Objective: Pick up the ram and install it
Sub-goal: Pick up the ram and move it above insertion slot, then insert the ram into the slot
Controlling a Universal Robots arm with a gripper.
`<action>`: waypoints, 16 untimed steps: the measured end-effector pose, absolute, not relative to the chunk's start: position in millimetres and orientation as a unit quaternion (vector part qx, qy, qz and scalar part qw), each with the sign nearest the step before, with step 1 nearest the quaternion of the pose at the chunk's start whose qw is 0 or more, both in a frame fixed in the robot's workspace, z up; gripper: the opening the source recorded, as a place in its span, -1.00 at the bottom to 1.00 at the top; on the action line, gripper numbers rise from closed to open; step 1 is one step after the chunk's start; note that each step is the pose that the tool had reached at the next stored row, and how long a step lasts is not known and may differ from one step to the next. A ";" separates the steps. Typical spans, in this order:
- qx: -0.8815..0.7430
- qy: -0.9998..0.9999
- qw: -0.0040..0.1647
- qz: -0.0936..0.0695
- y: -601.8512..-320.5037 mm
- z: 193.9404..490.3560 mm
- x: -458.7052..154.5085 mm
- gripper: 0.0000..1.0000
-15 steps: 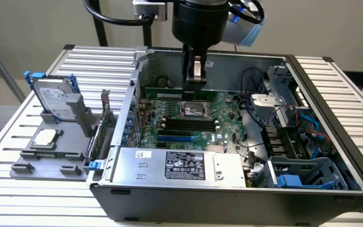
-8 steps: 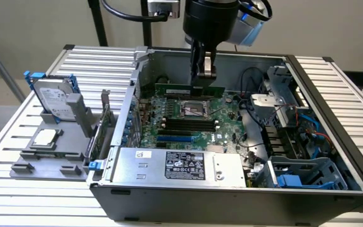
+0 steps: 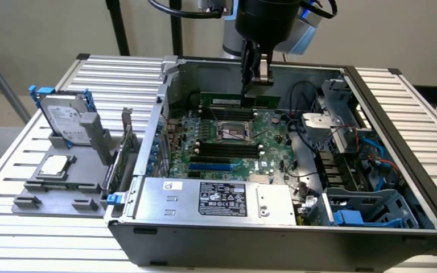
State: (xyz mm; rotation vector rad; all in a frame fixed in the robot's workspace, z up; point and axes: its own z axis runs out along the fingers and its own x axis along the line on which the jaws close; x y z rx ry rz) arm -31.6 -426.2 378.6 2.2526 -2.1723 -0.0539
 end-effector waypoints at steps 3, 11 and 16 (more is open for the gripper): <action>0.720 -0.694 0.005 -0.017 -416.3 378.3 -28.3 -0.73; 0.720 -0.694 0.006 -0.017 -411.1 378.4 -24.0 -0.73; 0.720 -0.694 0.006 -0.018 -411.1 378.7 -24.1 -0.73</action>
